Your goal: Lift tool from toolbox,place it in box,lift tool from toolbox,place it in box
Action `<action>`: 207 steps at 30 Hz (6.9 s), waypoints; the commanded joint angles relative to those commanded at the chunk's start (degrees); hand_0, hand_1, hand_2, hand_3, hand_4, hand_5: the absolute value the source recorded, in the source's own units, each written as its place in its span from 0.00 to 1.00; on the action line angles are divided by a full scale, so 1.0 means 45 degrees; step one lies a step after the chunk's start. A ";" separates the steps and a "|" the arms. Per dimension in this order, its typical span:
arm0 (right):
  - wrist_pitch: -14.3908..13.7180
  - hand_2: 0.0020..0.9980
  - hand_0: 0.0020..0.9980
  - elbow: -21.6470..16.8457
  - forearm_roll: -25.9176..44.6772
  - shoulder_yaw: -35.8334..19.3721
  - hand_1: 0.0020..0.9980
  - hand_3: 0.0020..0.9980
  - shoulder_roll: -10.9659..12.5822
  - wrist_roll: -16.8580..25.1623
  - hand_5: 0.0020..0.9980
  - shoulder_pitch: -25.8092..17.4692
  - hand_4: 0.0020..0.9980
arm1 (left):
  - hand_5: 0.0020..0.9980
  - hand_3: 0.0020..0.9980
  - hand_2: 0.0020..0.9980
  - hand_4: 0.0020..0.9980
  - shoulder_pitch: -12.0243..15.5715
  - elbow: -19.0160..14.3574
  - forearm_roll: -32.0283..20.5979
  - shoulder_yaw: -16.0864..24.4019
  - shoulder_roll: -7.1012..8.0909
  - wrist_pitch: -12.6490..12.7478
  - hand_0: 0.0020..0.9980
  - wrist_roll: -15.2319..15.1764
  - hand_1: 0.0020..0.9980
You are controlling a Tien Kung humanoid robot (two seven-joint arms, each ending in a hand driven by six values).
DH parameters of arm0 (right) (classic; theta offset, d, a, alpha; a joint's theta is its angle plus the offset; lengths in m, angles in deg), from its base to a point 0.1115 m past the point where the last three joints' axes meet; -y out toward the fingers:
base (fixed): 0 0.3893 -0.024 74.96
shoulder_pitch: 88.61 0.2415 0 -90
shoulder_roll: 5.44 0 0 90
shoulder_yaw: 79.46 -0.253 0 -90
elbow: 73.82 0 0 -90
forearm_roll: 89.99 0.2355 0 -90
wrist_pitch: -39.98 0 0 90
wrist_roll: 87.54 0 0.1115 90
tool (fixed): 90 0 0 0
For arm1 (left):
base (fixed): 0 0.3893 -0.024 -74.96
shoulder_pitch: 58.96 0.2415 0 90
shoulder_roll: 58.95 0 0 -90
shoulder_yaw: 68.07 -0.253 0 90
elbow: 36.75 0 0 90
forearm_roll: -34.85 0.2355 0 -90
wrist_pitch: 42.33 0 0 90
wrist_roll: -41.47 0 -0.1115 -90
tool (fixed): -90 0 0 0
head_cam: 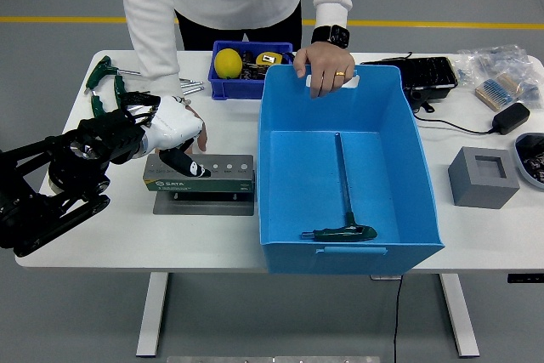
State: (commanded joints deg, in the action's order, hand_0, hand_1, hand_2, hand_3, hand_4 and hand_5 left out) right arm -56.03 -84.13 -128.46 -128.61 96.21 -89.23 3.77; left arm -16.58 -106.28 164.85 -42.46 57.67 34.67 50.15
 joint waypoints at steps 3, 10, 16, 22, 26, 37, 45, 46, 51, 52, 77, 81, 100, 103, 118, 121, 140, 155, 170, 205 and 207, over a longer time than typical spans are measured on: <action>0.0001 0.73 0.76 0.0000 0.0010 0.0007 0.70 0.71 -0.0003 0.0000 0.83 0.0001 0.97 | 0.97 0.34 0.42 0.93 -0.0006 -0.0003 0.0000 -0.0030 0.0027 -0.0023 0.85 0.0000 0.49; 0.0000 0.73 0.76 0.0000 0.0029 0.0019 0.70 0.71 -0.0004 -0.0008 0.83 -0.0030 0.97 | 0.97 0.34 0.40 0.93 -0.0025 0.0008 0.0000 -0.0155 0.0020 -0.0044 0.85 -0.0012 0.48; 0.0016 0.73 0.76 0.0000 -0.0013 -0.0014 0.70 0.71 -0.0031 -0.0010 0.83 -0.0039 0.97 | 0.97 0.33 0.40 0.93 -0.0030 0.0126 0.0000 -0.0299 0.0043 -0.0068 0.85 -0.0024 0.47; 0.0020 0.73 0.76 0.0000 -0.0001 -0.0011 0.70 0.71 -0.0049 -0.0010 0.83 -0.0064 0.97 | 0.97 0.30 0.37 0.93 -0.0029 0.0118 0.0000 -0.0411 0.0084 -0.0095 0.85 -0.0014 0.43; 0.0019 0.73 0.76 0.0000 0.0004 -0.0004 0.70 0.71 -0.0042 -0.0019 0.84 -0.0072 0.97 | 0.98 0.27 0.32 0.93 -0.0057 0.0114 0.0000 -0.0451 0.0099 -0.0131 0.84 -0.0005 0.38; 0.0002 0.73 0.76 0.0000 0.0095 -0.0021 0.69 0.71 -0.0056 -0.0012 0.84 -0.0069 0.97 | 0.98 0.18 0.24 0.93 -0.0133 0.0126 0.0000 -0.0523 0.0049 -0.0021 0.78 -0.0108 0.28; 0.0005 0.73 0.76 0.0000 0.0152 0.0000 0.69 0.71 -0.0048 0.0011 0.84 -0.0071 0.97 | 0.98 0.15 0.20 0.93 -0.0166 0.0199 0.0000 -0.0515 0.0063 0.0166 0.74 -0.0245 0.23; 0.0007 0.73 0.76 0.0000 0.0151 -0.0002 0.69 0.71 -0.0047 0.0013 0.84 -0.0072 0.97 | 0.98 0.15 0.20 0.93 -0.0162 0.0201 0.0000 -0.0519 0.0072 0.0178 0.74 -0.0254 0.23; 0.0016 0.73 0.76 0.0000 0.0166 0.0008 0.69 0.71 -0.0047 0.0013 0.84 -0.0088 0.97 | 0.98 0.12 0.16 0.93 -0.0151 0.0247 0.0000 -0.0513 0.0084 0.0400 0.70 -0.0373 0.18; 0.0017 0.73 0.76 0.0000 0.0178 0.0017 0.69 0.71 -0.0048 0.0016 0.84 -0.0090 0.97 | 0.98 0.12 0.16 0.93 -0.0150 0.0254 0.0000 -0.0510 0.0086 0.0443 0.70 -0.0393 0.18; 0.0027 0.73 0.76 0.0000 0.0232 0.0105 0.69 0.71 -0.0013 0.0028 0.84 -0.0102 0.97 | 0.63 0.03 0.04 0.95 0.0001 0.0191 0.0000 -0.0004 0.0416 0.3548 0.37 -0.1417 0.02; 0.0025 0.73 0.75 0.0000 0.0217 0.0088 0.69 0.71 -0.0026 0.0026 0.84 -0.0103 0.97 | 0.46 0.02 0.03 0.95 0.0025 -0.0003 0.0000 0.0204 0.0490 0.3960 0.33 -0.1606 0.00; 0.0034 0.73 0.76 0.0000 0.0199 0.0083 0.69 0.71 -0.0040 0.0021 0.84 -0.0140 0.97 | 0.36 0.01 0.00 0.90 -0.0469 -0.1102 0.0000 0.0692 0.0938 0.3722 0.26 -0.1838 0.00; 0.0029 0.73 0.76 0.0000 0.0227 0.0092 0.69 0.71 -0.0039 0.0027 0.84 -0.0140 0.97 | 0.35 0.01 0.00 0.90 -0.0615 -0.1260 0.0000 0.0708 0.1001 0.3581 0.26 -0.1843 0.00; 0.0015 0.73 0.75 0.0000 0.0378 0.0162 0.69 0.71 0.0001 0.0047 0.83 -0.0116 0.97 | 0.33 0.02 0.00 0.88 -0.1567 -0.2559 -0.0380 0.1585 0.1555 0.2454 0.26 -0.1620 0.00; 0.0016 0.73 0.76 0.0000 0.0360 0.0154 0.69 0.71 0.0011 0.0046 0.83 -0.0106 0.97 | 0.32 0.02 0.00 0.86 -0.1712 -0.2916 -0.0554 0.1985 0.1578 0.2451 0.26 -0.1542 0.00; 0.0055 0.73 0.75 0.0000 0.0131 0.0151 0.69 0.71 0.0006 0.0002 0.83 -0.0075 0.97 | 0.35 0.05 0.01 0.85 -0.2249 -0.4268 -0.2627 0.1704 -0.1185 0.3605 0.28 -0.0647 0.00; 0.0086 0.73 0.75 0.0000 0.0048 0.0282 0.69 0.71 0.0090 -0.0030 0.83 0.0036 0.97 | 0.59 0.14 0.08 0.88 -0.1403 -0.1110 -0.4005 -0.1346 -0.3588 0.4704 0.35 -0.0507 0.04; 0.0122 0.73 0.75 0.0000 -0.0250 0.0124 0.69 0.71 0.0177 -0.0093 0.83 0.0136 0.97 | 0.82 0.76 0.83 0.94 -0.1356 -0.0487 -0.5753 -0.1582 -0.3769 0.5840 0.61 -0.1125 0.65; 0.0060 0.73 0.75 0.0000 0.0502 0.0442 0.69 0.71 0.0211 0.0061 0.83 0.0418 0.97 | 0.82 0.70 0.79 0.95 0.5444 -0.1604 -1.6340 0.9713 -0.3195 0.8124 0.78 -0.3163 0.75; 0.0063 0.73 0.75 0.0000 0.0552 0.0478 0.69 0.71 0.0197 0.0081 0.83 0.0443 0.97 | 0.84 0.70 0.79 0.95 0.6002 -0.1564 -1.7386 1.0181 -0.3107 0.7783 0.78 -0.3170 0.75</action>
State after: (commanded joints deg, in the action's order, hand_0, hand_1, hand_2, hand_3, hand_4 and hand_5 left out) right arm -55.74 -84.13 -125.98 -126.46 97.10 -88.87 5.76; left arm 10.43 -113.32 86.62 3.36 43.68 69.70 35.89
